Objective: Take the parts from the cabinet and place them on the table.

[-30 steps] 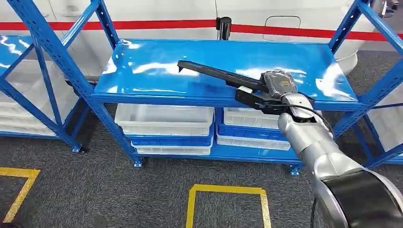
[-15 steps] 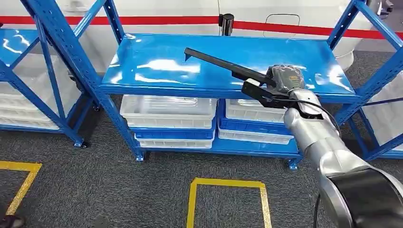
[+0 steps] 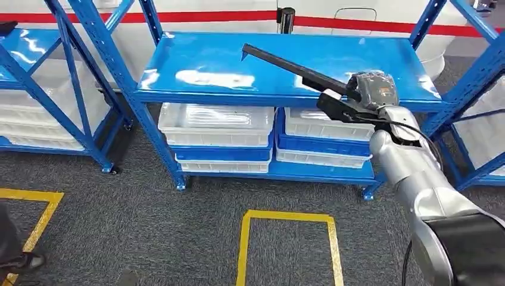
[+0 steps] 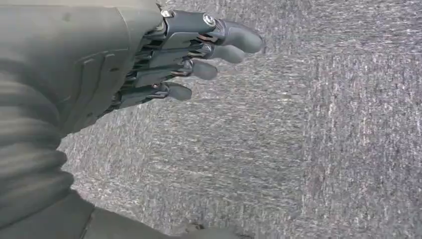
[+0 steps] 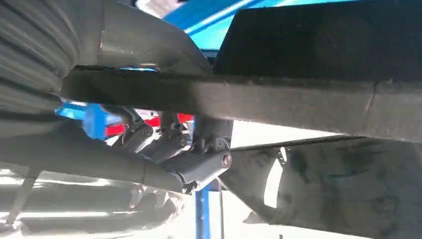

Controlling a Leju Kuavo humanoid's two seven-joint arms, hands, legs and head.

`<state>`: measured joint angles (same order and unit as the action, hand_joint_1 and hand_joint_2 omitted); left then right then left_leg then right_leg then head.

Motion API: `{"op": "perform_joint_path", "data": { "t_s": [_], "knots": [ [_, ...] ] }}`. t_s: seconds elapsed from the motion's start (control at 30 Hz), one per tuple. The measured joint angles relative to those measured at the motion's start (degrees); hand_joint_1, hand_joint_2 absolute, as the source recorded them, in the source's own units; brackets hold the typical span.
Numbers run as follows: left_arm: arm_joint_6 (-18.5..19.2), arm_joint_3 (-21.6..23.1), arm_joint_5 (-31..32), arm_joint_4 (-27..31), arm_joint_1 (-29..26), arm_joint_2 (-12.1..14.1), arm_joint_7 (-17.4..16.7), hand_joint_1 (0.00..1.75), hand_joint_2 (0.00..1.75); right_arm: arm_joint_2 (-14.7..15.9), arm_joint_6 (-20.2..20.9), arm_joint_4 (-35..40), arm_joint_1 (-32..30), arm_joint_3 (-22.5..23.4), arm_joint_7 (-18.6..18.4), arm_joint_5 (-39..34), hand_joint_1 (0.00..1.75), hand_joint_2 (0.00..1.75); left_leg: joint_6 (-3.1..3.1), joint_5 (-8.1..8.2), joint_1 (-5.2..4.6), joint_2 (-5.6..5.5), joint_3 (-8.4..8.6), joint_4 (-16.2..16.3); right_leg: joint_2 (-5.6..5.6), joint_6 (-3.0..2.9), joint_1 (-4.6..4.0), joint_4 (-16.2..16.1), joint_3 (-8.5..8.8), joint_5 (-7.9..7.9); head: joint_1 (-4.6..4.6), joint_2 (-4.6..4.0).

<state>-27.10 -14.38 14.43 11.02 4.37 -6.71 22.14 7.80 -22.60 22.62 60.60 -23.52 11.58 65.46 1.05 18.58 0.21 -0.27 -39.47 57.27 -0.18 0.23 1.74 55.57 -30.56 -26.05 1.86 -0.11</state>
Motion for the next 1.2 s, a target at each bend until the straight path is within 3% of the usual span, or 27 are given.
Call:
{"op": "perform_joint_path", "data": {
  "t_s": [0.03, 0.1, 0.13, 0.17, 0.2, 0.23, 0.3, 0.33, 0.37, 0.47, 0.5, 0.53, 0.57, 0.6, 0.67, 0.7, 0.73, 0.8, 0.83, 0.87, 0.9, 0.97, 1.0, 1.07, 1.13, 1.17, 1.2],
  "knots": [
    [0.0, 0.0, 0.0, 0.0, -0.1, 0.0, 0.1, 0.00, 1.75, 0.0, 0.0, 0.0, 0.0, 0.1, -0.1, 0.0, 1.75, 1.75, -0.41, 3.21, 0.10, 0.10, -0.83, 2.3, -0.02, -0.75, -0.12, 0.0, -0.53, 0.55, 0.16, 0.00],
    [0.0, 0.0, 0.0, 0.0, -0.1, -0.1, 0.2, 0.00, 1.75, 0.0, 0.0, 0.1, 0.0, 0.3, -0.3, 0.0, 1.75, 1.75, -1.30, 10.03, 0.51, 0.07, -3.63, 11.9, -0.04, -1.19, -0.29, 0.0, -1.82, 1.66, 0.18, 0.00],
    [0.0, 0.0, 0.0, 0.0, -0.1, -0.1, 0.2, 0.00, 1.75, 0.0, 0.1, 0.1, 0.0, 0.3, -0.4, 0.0, 1.75, 1.75, -1.58, 11.91, 0.62, 0.07, -4.64, 15.9, -0.01, -1.19, -0.32, 0.1, -2.47, 2.15, 0.22, 0.00],
    [0.0, 0.0, 0.0, 0.0, -0.1, -0.1, 0.3, 0.00, 1.75, 0.1, 0.1, 0.2, -0.1, 0.3, -0.4, 0.1, 1.75, 1.75, -1.78, 12.50, 0.72, 0.06, -4.86, 18.5, 0.05, -1.12, -0.33, 0.2, -3.20, 2.68, 0.20, 0.00],
    [0.0, 0.0, 0.1, 0.0, -0.1, -0.1, 0.3, 0.00, 1.75, 0.2, 0.1, 0.1, -0.2, 0.4, -0.4, 0.1, 1.75, 1.75, -1.84, 11.59, 0.85, 0.08, -3.84, 18.5, 0.12, -0.93, -0.33, 0.3, -3.93, 3.14, 0.22, 0.00],
    [0.0, 0.0, 0.3, 0.0, 0.0, -0.1, 0.3, 0.00, 1.75, 0.4, 0.1, 0.2, -0.3, 0.4, -0.4, 0.1, 1.75, 1.75, -1.74, 9.73, 0.94, 0.08, -1.56, 16.1, 0.23, -0.74, -0.33, 0.4, -4.63, 3.62, 0.22, 0.00],
    [0.0, 0.0, 0.5, 0.0, 0.2, -0.1, 0.3, 0.00, 1.75, 0.9, 0.1, 0.2, -0.5, 0.7, -0.4, 0.1, 1.75, 1.75, -1.06, 7.07, 0.92, 0.01, 5.71, 6.6, 0.31, -0.23, -0.37, 0.7, -5.56, 4.32, 0.24, 0.00],
    [0.0, 0.0, 0.6, 0.0, 0.4, 0.0, 0.2, 0.00, 1.75, 1.0, 0.1, 0.4, -0.6, 0.8, -0.4, 0.1, 1.75, 1.75, -0.42, 9.13, 0.77, -0.07, 8.45, 1.9, 0.22, 0.04, -0.33, 0.7, -5.91, 4.75, 0.24, 0.00],
    [0.0, 0.0, 0.6, 0.0, 0.4, 0.0, 0.3, 0.00, 1.75, 1.5, 0.1, 0.5, -0.6, 0.9, -0.5, 0.1, 1.75, 1.75, -0.29, 9.28, 0.42, -0.07, 9.19, 0.6, 0.10, 0.54, -0.57, 0.6, -6.11, 5.10, 0.00, 0.00],
    [0.0, 0.0, 0.6, 0.0, 0.5, 0.1, 0.2, 0.00, 1.75, 1.6, 0.1, 0.5, -0.8, 1.0, -0.5, 0.0, 1.75, 1.75, 1.16, 7.92, -0.28, 0.05, 8.40, 0.5, 0.00, 1.85, -0.29, -0.3, -5.99, 6.66, 0.22, 0.00],
    [0.0, 0.0, 0.6, 0.0, 0.5, 0.0, 0.2, 0.00, 1.75, 1.9, 0.1, 0.6, -0.9, 1.2, -0.6, 0.0, 1.75, 1.75, 1.84, 6.33, 0.45, 0.31, 8.77, -1.2, 0.09, 2.07, -0.93, -0.3, -6.47, 6.69, 0.18, 0.00],
    [0.0, 0.0, 0.6, 0.0, 0.7, 0.0, 0.2, 0.00, 1.75, 2.1, 0.1, 0.6, -0.9, 1.3, -0.6, 0.1, 1.75, 1.75, 2.21, 5.37, 0.26, 0.63, 8.24, -1.8, 0.09, 1.65, -0.71, 1.0, -7.57, 4.72, 0.09, 0.00],
    [0.0, 0.0, 0.6, 0.1, 0.9, 0.0, 0.2, 0.00, 1.75, 2.2, 0.1, 0.7, -0.9, 1.3, -0.6, 0.1, 1.75, 1.75, 2.96, 4.50, 0.30, 0.68, 7.37, -1.9, 0.16, 0.88, -0.69, 4.4, -8.98, 1.57, -0.11, 0.00],
    [0.0, 0.0, 0.6, 0.1, 0.9, 0.0, 0.2, 0.00, 1.75, 2.4, 0.1, 0.7, -0.9, 1.3, -0.6, 0.2, 1.75, 1.75, 2.93, 3.90, 0.27, 0.67, 6.50, -1.8, 0.16, 0.56, -0.59, 9.6, -10.52, -1.44, -0.13, 0.00],
    [0.0, 0.0, 0.4, 0.1, 0.8, -0.1, 0.2, 0.00, 1.75, 2.6, 0.1, 0.7, -1.4, 1.4, -0.6, 0.2, 1.75, 1.75, 2.83, 2.67, 0.27, 0.70, 4.84, -1.8, 0.15, 1.10, -0.34, 18.0, -12.79, -4.65, -0.13, 0.00],
    [0.0, 0.0, 0.3, 0.1, 0.8, -0.1, 0.3, 0.00, 1.75, 2.6, 0.1, 0.7, -1.5, 1.4, -0.7, 0.3, 1.75, 1.75, 2.61, 2.04, 0.32, 0.70, 3.97, -1.7, 0.14, 1.85, -0.20, 19.3, -12.47, -4.21, -0.15, 0.00],
    [0.0, 0.0, 0.3, 0.1, 0.8, -0.2, 0.3, 0.00, 1.75, 2.6, 0.1, 0.7, -1.6, 1.4, -0.8, 0.4, 1.75, 1.75, 2.32, 1.42, 0.37, 0.71, 3.19, -1.7, 0.13, 2.80, 0.11, 17.9, -10.69, -2.74, -0.11, 0.00],
    [-0.1, 0.0, 0.2, 0.1, 0.8, -0.3, 0.4, 0.00, 1.75, 2.5, 0.1, 0.8, -1.6, 1.4, -1.1, 0.5, 1.75, 1.75, 1.51, 0.43, 0.60, 0.70, 1.74, -1.4, 0.03, 4.28, 0.83, 9.5, -4.37, 0.15, -0.11, 0.00],
    [-0.2, 0.0, 0.2, 0.1, 0.8, -0.2, 0.5, 0.00, 1.75, 2.4, 0.1, 0.9, -1.6, 1.4, -1.2, 0.6, 1.75, 1.75, 0.91, 0.00, 0.41, 0.69, 1.01, -0.9, -0.11, 4.31, 1.25, 3.5, -0.48, -1.07, -0.17, 0.00],
    [-0.2, 0.0, 0.1, 0.1, 0.9, -0.1, 0.5, 0.00, 1.75, 2.3, 0.1, 1.0, -1.4, 1.4, -1.2, 0.7, 1.75, 1.75, 0.68, -0.28, 0.12, 0.68, 0.13, -0.5, 0.19, 4.15, 0.29, 0.4, 2.08, -2.17, -0.43, 0.00],
    [-0.2, 0.0, 0.1, 0.1, 0.8, -0.2, 0.5, 0.00, 1.75, 2.3, 0.1, 1.2, -1.6, 1.4, -1.3, 0.7, 1.75, 1.75, 0.29, -1.02, 0.02, 0.70, 0.10, -0.5, 0.30, 3.25, -0.17, 0.8, 0.95, -2.08, -0.06, 0.00],
    [-0.5, 0.0, 0.0, 0.0, 0.6, -0.2, 0.6, 0.00, 1.75, 2.2, 0.1, 1.2, -2.1, 1.4, -1.3, 0.8, 1.75, 1.75, 0.13, -2.08, -0.01, 0.59, -0.38, -0.6, 0.23, 2.68, -0.05, 1.5, 0.01, -1.72, 0.18, 0.00],
    [-0.6, 0.0, 0.0, 0.0, 0.5, -0.1, 0.6, 0.00, 1.75, 2.1, 0.2, 1.2, -2.2, 1.4, -1.3, 0.9, 1.75, 1.75, -0.09, -2.04, 0.22, 0.65, -0.83, -0.4, 0.08, 1.86, 0.92, 1.4, -0.38, -1.28, 0.16, 0.00],
    [-0.6, 0.0, -0.2, 0.0, 0.5, -0.2, 0.6, 0.00, 1.75, 1.9, 0.2, 1.2, -2.3, 1.5, -1.3, 0.9, 1.75, 1.75, -0.78, 3.93, 0.55, 0.66, -2.33, 4.2, -0.01, 0.21, 0.69, 1.5, -1.37, -0.12, 0.26, 0.00],
    [-0.7, 0.0, -0.2, 0.0, 0.5, -0.2, 0.6, 0.00, 1.75, 1.8, 0.2, 1.4, -2.2, 1.5, -1.3, 1.0, 1.75, 1.75, -1.26, 10.14, 0.56, 0.61, -4.71, 13.8, 0.01, -0.45, 0.19, 1.5, -2.52, 0.85, 0.24, 0.00],
    [-0.7, 0.0, -0.2, 0.0, 0.5, -0.2, 0.6, 0.00, 1.75, 1.7, 0.2, 1.4, -2.2, 1.5, -1.4, 1.1, 1.75, 1.75, -1.26, 11.78, 0.57, 0.61, -5.45, 17.9, 0.05, -0.53, -0.06, 1.6, -3.15, 1.35, 0.31, 0.00],
    [-0.7, 0.0, -0.2, 0.0, 0.5, -0.2, 0.7, 0.00, 1.75, 1.8, 0.3, 1.4, -2.2, 1.5, -1.6, 1.2, 1.75, 1.75, -1.12, 11.80, 0.55, 0.61, -5.15, 19.6, 0.08, -0.58, -0.32, 1.6, -3.66, 1.73, 0.26, 0.00]
  ]
}}
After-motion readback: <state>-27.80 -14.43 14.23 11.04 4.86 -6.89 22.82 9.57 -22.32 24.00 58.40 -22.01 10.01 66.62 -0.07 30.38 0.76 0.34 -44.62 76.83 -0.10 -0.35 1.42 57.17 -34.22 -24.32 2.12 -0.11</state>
